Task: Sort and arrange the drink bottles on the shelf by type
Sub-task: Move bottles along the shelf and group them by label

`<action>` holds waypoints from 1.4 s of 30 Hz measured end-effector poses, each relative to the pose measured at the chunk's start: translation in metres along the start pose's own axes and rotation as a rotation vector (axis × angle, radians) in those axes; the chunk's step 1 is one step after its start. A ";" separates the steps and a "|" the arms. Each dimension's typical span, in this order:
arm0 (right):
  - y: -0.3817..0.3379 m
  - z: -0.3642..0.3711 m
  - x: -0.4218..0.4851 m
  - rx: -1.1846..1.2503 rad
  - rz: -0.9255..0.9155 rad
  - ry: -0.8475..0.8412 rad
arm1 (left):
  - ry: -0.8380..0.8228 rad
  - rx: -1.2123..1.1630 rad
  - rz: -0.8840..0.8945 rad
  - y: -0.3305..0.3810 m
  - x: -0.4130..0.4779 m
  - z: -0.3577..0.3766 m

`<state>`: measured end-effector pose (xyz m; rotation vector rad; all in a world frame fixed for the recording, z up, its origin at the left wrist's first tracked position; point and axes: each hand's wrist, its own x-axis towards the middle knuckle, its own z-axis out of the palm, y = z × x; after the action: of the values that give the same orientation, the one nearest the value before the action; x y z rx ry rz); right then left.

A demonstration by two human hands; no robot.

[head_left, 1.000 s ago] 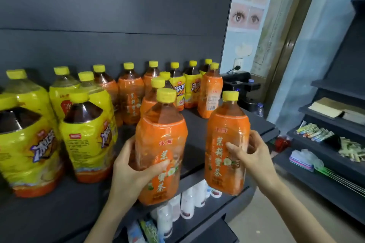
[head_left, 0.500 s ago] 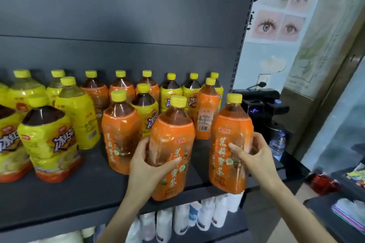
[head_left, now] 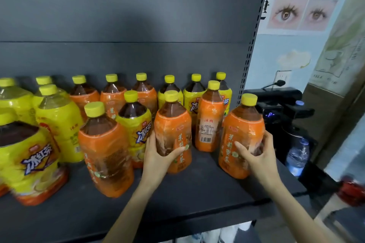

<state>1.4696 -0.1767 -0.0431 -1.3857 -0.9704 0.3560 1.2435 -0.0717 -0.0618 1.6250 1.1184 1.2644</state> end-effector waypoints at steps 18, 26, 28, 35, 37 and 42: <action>0.011 -0.022 0.008 -0.063 0.012 -0.363 | 0.100 0.411 0.156 0.020 -0.076 -0.065; -0.013 -0.021 -0.082 -0.519 -0.478 -0.163 | 0.378 1.023 0.092 0.038 -0.167 -0.161; -0.019 -0.012 -0.096 -0.530 -0.477 -0.330 | 0.395 1.071 0.059 0.039 -0.180 -0.178; -0.040 0.027 -0.119 -0.704 -0.558 -0.561 | 0.431 1.156 0.018 0.039 -0.216 -0.224; -0.044 0.039 -0.129 -0.755 -0.608 -0.538 | 0.442 1.171 0.004 0.037 -0.227 -0.242; -0.057 0.076 -0.171 -0.818 -0.643 -0.501 | 0.429 1.223 -0.015 0.029 -0.252 -0.302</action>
<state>1.2951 -0.2624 -0.0600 -1.6164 -2.0572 -0.2355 0.9235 -0.3015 -0.0471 2.1700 2.4721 0.9355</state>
